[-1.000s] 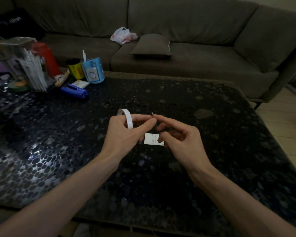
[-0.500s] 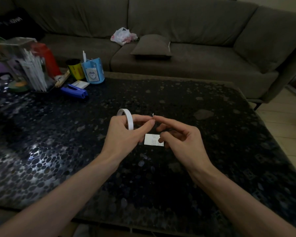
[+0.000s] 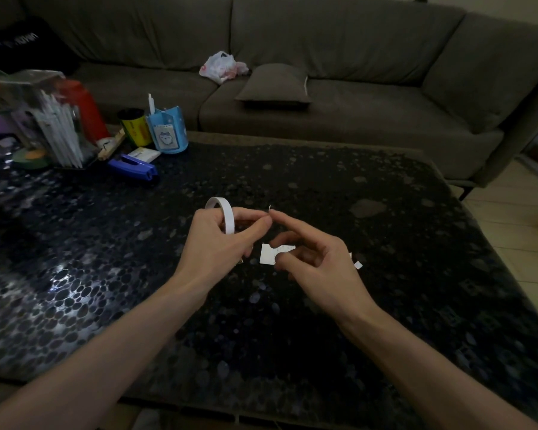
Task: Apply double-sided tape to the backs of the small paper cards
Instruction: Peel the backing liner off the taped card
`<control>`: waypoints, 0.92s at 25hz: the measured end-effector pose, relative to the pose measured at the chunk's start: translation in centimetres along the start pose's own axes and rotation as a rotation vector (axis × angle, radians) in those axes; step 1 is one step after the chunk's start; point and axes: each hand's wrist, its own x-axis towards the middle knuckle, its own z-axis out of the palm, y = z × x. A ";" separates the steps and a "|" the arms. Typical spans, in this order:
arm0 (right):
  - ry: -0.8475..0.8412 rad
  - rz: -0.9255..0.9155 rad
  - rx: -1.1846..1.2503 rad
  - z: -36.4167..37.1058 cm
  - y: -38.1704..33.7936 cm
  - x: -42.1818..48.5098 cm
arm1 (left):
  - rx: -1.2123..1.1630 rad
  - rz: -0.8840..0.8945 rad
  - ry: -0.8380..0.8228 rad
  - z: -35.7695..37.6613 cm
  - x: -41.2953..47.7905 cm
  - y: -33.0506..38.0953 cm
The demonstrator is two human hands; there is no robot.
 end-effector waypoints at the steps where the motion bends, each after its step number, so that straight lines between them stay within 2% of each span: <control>1: -0.013 0.005 -0.003 0.0 0.0 0.0 | -0.001 -0.007 -0.001 -0.1 0.1 -0.1; 14: -0.014 0.019 0.024 0.3 0.4 0.6 | 0.139 0.120 -0.006 -0.6 0.6 -0.6; 23: -0.028 0.015 0.022 0.2 0.2 0.4 | 0.180 0.144 0.011 -0.8 0.8 -0.8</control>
